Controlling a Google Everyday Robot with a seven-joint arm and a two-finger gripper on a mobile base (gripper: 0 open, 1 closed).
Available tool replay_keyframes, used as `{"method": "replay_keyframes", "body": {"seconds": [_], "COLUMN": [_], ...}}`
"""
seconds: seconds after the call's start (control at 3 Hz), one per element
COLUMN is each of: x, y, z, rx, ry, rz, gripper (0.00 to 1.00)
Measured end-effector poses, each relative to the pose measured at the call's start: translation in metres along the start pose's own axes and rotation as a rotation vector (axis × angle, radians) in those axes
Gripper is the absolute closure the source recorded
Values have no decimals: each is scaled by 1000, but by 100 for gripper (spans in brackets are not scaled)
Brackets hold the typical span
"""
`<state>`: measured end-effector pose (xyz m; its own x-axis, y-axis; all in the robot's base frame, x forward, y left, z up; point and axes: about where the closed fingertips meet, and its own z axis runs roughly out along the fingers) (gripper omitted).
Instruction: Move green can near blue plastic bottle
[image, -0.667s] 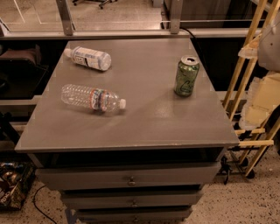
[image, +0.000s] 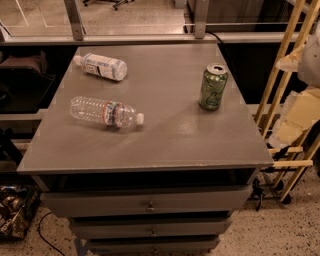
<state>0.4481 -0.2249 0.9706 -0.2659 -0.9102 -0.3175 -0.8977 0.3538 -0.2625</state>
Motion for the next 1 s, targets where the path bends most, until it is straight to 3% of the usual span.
{"method": "replay_keyframes", "body": {"seconds": [0.33, 0.67, 1.0], "x": [20, 25, 20], "y": [-26, -57, -67], "z": [42, 92, 99], "rx": [-2, -4, 4], "ry": [-177, -379, -423], "rz": [170, 329, 363], "gripper": [0, 0, 0]}}
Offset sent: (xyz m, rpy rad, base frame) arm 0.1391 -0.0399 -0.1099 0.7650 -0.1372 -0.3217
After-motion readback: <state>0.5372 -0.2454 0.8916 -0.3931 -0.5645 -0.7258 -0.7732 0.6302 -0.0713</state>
